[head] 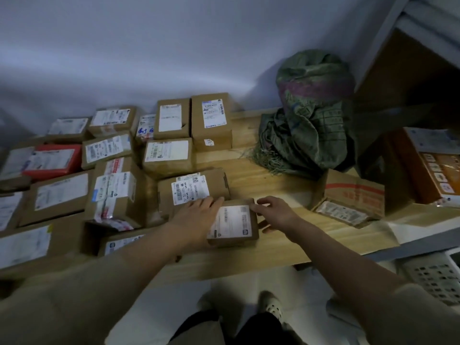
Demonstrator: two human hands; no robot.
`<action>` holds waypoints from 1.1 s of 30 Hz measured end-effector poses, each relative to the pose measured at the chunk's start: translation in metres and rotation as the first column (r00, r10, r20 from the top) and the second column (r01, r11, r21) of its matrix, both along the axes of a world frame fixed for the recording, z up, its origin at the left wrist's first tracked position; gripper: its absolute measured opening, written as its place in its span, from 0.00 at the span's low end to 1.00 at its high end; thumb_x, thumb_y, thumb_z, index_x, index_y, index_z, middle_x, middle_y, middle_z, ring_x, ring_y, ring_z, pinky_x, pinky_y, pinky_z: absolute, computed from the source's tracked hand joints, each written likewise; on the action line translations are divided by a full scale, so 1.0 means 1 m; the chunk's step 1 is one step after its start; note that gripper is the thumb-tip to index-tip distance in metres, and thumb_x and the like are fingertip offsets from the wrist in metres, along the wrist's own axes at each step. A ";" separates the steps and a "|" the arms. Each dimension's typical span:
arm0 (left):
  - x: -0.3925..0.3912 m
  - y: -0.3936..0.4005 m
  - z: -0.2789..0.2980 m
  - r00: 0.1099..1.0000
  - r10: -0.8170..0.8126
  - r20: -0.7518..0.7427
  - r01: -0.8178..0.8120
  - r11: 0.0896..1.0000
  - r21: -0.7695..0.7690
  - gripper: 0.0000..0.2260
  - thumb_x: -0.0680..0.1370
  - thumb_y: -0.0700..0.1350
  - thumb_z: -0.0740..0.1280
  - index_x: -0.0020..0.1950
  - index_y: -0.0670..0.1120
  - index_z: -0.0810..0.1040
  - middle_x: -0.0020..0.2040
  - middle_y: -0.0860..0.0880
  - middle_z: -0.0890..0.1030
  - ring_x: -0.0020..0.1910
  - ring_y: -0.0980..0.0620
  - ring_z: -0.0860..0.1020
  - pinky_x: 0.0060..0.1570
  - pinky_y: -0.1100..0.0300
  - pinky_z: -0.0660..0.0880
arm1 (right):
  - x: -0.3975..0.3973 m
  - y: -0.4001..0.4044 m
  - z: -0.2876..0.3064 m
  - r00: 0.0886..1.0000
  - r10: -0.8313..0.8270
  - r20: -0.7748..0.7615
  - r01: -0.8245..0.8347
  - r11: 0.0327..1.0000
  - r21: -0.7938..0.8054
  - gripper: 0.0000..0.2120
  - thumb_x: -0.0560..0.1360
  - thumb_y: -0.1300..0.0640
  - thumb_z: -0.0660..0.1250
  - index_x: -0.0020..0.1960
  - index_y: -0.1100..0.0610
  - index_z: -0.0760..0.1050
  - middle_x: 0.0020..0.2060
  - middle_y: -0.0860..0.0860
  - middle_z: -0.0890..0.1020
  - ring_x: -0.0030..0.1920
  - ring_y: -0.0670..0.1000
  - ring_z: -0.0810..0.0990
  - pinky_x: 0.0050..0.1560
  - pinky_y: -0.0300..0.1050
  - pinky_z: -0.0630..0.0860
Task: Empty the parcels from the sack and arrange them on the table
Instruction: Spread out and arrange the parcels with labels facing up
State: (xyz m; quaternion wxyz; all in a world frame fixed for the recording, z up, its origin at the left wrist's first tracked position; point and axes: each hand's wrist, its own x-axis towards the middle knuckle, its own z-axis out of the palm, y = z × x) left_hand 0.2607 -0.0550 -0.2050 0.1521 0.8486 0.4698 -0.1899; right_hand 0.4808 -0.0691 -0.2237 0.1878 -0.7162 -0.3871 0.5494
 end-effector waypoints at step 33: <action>0.183 -0.003 0.041 -0.032 0.910 0.412 -0.293 0.386 -0.875 0.34 0.64 0.56 0.76 0.68 0.51 0.73 0.58 0.48 0.84 0.58 0.46 0.81 0.52 0.48 0.80 | 0.171 -0.001 0.039 0.850 -0.028 -0.525 0.071 0.996 0.062 0.18 0.73 0.41 0.70 0.58 0.49 0.82 0.54 0.51 0.86 0.54 0.54 0.82 0.55 0.58 0.81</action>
